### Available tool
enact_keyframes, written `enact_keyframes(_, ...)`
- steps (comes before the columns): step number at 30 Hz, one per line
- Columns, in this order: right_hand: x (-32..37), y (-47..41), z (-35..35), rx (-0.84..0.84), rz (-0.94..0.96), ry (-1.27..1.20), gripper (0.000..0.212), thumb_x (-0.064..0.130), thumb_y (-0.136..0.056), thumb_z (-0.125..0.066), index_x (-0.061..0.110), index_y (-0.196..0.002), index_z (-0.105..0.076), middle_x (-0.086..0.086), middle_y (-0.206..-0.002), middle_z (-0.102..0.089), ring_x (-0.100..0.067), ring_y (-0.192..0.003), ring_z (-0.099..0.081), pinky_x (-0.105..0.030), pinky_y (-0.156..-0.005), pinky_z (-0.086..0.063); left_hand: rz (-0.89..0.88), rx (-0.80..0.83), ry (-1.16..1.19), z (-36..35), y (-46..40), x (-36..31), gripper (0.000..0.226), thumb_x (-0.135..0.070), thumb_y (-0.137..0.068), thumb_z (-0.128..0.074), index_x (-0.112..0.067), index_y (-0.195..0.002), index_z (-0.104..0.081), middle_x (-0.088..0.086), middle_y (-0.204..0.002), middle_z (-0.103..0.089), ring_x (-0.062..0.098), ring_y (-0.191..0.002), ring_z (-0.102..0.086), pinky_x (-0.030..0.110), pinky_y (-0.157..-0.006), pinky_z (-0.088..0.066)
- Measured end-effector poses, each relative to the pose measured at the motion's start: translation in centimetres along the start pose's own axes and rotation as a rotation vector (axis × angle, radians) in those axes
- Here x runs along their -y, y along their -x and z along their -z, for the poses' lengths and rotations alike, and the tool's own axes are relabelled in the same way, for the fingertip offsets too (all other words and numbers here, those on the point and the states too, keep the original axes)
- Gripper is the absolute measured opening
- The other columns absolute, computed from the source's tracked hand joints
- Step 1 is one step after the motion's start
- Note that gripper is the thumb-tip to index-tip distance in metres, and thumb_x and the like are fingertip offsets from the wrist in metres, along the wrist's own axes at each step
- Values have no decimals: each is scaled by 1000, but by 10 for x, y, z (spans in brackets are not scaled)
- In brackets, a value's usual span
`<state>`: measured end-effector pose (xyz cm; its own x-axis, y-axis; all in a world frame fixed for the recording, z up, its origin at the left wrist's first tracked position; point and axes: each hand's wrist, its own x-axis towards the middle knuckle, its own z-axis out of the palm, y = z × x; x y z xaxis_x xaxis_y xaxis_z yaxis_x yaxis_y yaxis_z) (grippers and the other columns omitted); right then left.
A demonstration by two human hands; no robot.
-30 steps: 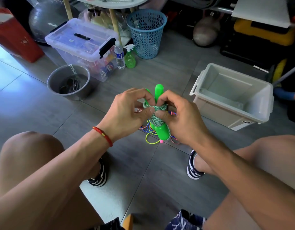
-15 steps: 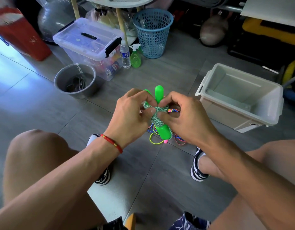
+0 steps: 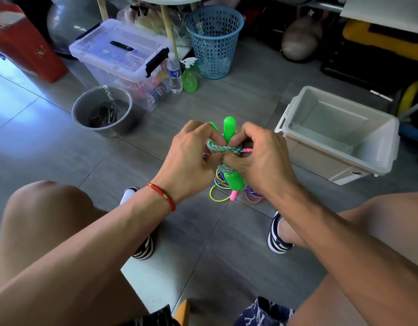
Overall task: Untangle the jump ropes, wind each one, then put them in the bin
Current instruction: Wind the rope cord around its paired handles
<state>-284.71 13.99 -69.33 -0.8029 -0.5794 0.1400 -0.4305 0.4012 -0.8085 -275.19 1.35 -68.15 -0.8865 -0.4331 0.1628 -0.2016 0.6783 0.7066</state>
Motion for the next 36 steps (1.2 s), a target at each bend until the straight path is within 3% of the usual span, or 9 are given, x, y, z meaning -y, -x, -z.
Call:
enact_keyframes(5, -3, 1, 0, 30, 22, 31, 26, 19, -66, -83, 17, -78, -61, 3, -62, -63, -17, -59, -52, -31, -55, -46, 24, 25, -12, 0, 1, 0, 23, -9, -79, -79, -20, -97, -71, -1, -107, -57, 13, -76, -66, 22, -73, -53)
enact_keyframes(9, 1, 3, 0, 57, 36, 42, 26, 22, -70, -84, 18, -82, -61, 6, -65, -63, -13, -59, -54, -27, -55, -46, 39, -7, -8, 2, 0, 1, 22, -7, -76, -81, -18, -93, -72, -3, -105, -60, 11, -73, -67, 26, -72, -55)
enact_keyframes(14, 0, 1, 9, 150, 102, 39, 12, 27, -84, -75, 26, -96, -70, 9, -84, -73, -12, -77, -69, -35, -75, -55, 56, -33, 14, 7, -2, 6, 21, -7, -72, -77, -20, -85, -68, -1, -99, -63, 18, -70, -69, 36, -71, -59)
enact_keyframes(17, 2, 8, 5, 117, 151, 19, 14, 28, -86, -75, 24, -98, -73, 5, -81, -72, -18, -75, -69, -39, -75, -55, 37, -31, 17, 10, -4, 5, 23, -6, -73, -77, -24, -81, -65, -3, -92, -62, 11, -61, -65, 25, -63, -53)
enact_keyframes(20, 3, 8, 0, 62, 36, -121, 21, 28, -80, -82, 24, -99, -74, 10, -73, -72, -13, -67, -68, -36, -70, -57, 89, -21, 98, 10, -6, 6, 19, -10, -78, -79, -24, -85, -67, -11, -75, -58, 1, -49, -51, 15, -56, -38)
enact_keyframes(23, 3, 1, 4, 42, -86, -234, 21, 27, -75, -89, 23, -88, -73, 12, -59, -65, -8, -55, -57, -25, -59, -47, 123, -29, 330, 9, -6, 8, 31, -13, -77, -79, -23, -102, -62, -11, -89, -68, 6, -62, -53, 24, -63, -45)
enact_keyframes(27, 9, 1, 7, 3, -146, -330, 24, 31, -71, -91, 20, -81, -72, -5, -71, -73, -13, -61, -61, -35, -62, -54, 275, 75, 788, 2, -5, 10, 50, -16, -85, -71, -10, -130, -52, 20, -118, -70, 25, -92, -63, 41, -87, -54)
enact_keyframes(33, 4, 4, -1, 83, -154, -179, 22, 30, -75, -88, 22, -84, -70, 6, -59, -64, -5, -52, -53, -26, -57, -47, 271, 255, 789, -2, -1, 12, 33, -14, -105, -50, -4, -136, -57, 19, -121, -69, 25, -103, -65, 48, -95, -53)
enact_keyframes(36, 0, 5, 4, 182, -139, -218, 15, 27, -81, -83, 21, -88, -72, 4, -71, -72, -17, -70, -72, -43, -75, -59, 186, 302, 677, 2, 0, 20, 34, -21, -103, -52, -3, -131, -58, 29, -119, -65, 35, -102, -67, 65, -96, -50)
